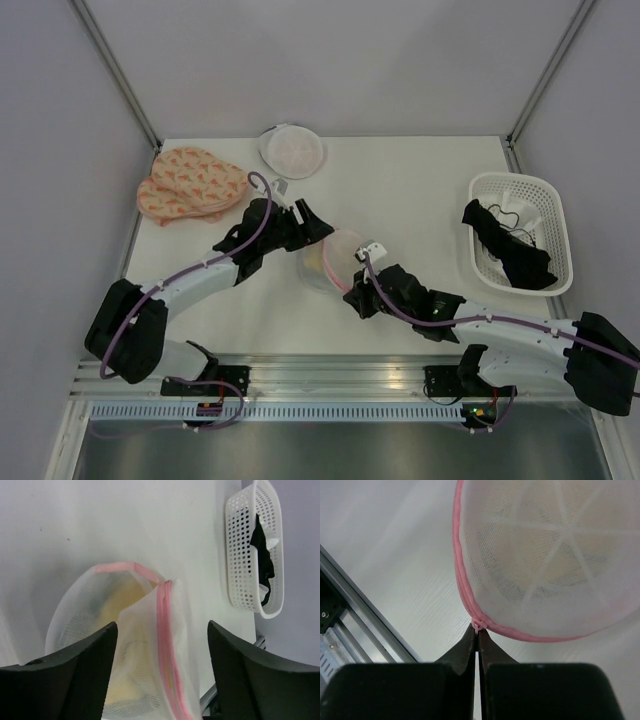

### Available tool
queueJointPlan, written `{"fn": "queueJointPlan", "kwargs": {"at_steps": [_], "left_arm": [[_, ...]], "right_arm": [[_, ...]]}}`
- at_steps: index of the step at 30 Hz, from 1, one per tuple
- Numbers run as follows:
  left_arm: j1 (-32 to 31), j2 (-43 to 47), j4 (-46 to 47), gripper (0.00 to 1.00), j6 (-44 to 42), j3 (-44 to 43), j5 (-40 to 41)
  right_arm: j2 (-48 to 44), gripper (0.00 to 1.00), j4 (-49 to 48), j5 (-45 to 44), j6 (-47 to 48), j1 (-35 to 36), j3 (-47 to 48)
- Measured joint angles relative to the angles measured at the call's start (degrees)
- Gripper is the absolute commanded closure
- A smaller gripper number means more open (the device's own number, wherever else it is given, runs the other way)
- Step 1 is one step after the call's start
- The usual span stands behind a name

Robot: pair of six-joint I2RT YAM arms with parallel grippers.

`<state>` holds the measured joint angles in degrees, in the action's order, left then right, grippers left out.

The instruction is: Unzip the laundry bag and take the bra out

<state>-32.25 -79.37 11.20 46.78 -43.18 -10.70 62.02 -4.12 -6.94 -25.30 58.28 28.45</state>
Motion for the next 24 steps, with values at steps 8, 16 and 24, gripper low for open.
{"fn": "queueJointPlan", "kwargs": {"at_steps": [8, 16, 24], "left_arm": [[0.1, 7.8, -7.3, 0.18, 1.0, -1.0, 3.2], [-5.4, 19.7, -11.7, 0.18, 7.0, 11.2, 2.1], [-11.5, 19.9, -11.9, 0.39, 11.1, 13.0, 3.8]], "right_arm": [[4.0, 0.99, -0.7, 3.2, -0.6, 0.4, 0.7], [7.2, 1.0, -4.2, 5.7, -0.7, 0.5, 3.0], [10.7, 1.0, -7.1, 8.7, -1.3, 1.6, 5.5]]}}
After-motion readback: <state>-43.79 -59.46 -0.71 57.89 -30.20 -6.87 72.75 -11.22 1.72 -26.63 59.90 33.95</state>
